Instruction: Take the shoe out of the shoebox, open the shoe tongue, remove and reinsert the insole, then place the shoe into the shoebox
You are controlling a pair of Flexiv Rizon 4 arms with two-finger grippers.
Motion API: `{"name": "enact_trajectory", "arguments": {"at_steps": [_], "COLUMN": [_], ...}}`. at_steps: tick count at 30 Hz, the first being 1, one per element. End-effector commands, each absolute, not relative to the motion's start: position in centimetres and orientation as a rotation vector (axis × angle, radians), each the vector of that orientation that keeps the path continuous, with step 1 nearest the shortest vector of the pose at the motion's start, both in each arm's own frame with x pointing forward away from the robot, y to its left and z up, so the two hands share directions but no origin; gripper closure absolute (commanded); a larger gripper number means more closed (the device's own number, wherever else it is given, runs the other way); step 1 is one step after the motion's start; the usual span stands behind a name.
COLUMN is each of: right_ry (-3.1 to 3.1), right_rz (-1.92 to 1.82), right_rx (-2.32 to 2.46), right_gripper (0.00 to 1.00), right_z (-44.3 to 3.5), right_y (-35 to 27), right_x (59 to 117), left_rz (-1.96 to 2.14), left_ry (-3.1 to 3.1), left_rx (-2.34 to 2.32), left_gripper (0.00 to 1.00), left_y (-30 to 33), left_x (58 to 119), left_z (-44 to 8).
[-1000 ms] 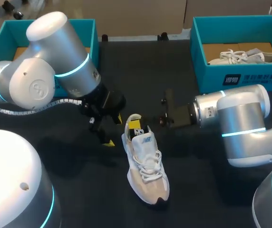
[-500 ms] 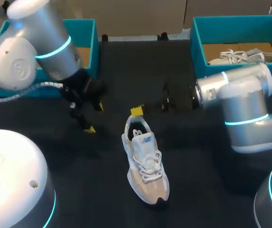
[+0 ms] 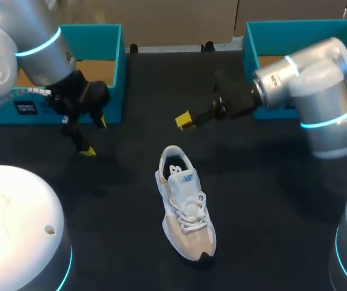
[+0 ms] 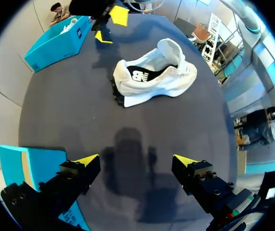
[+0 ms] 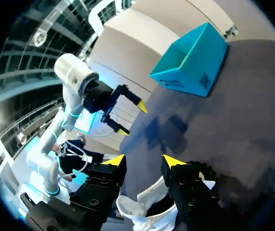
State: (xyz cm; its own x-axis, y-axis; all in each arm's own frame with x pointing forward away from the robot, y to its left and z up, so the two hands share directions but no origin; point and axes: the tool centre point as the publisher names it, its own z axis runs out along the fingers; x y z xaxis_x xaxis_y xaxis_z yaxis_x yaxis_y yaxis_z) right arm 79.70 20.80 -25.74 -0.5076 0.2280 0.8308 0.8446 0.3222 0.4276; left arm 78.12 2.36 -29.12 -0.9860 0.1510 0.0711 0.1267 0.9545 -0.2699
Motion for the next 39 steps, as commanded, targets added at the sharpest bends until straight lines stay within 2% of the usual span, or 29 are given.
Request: {"name": "enact_trajectory", "arguments": {"at_steps": [1,2,5,17,31,39], "right_ry": [-2.031,-2.041,-2.06,-2.183,-2.183,-2.382], "right_rz": [-0.897,-0.857,-0.781,-0.585,-0.585,-0.532], "right_rx": [-0.917,-0.961,-1.036,-1.457,-1.457,-1.612], "right_gripper": [0.67,0.85,1.0,1.0,1.0,1.0], "right_z": [-24.1,-23.8,-23.0,-21.2,-21.2,-20.4], "right_y": [20.2,20.0,19.7,20.2,20.2,23.7], "right_x": [80.1,80.3,80.6,79.9,79.9,77.1], "left_rz": [0.384,0.374,0.352,0.331,0.331,0.352], "left_ry": [-3.013,-3.009,-3.012,-2.971,-2.971,-2.983], "left_rx": [-0.237,-0.251,-0.267,-0.338,-0.338,-0.651], "left_gripper": [0.0,0.0,0.0,0.0,0.0,0.0], "left_y": [3.1,3.4,3.9,5.5,5.5,8.6], "left_x": [78.4,78.6,79.2,80.7,80.7,83.3], "left_z": [-28.0,-27.8,-27.3,-25.1,-25.1,-23.7]}}
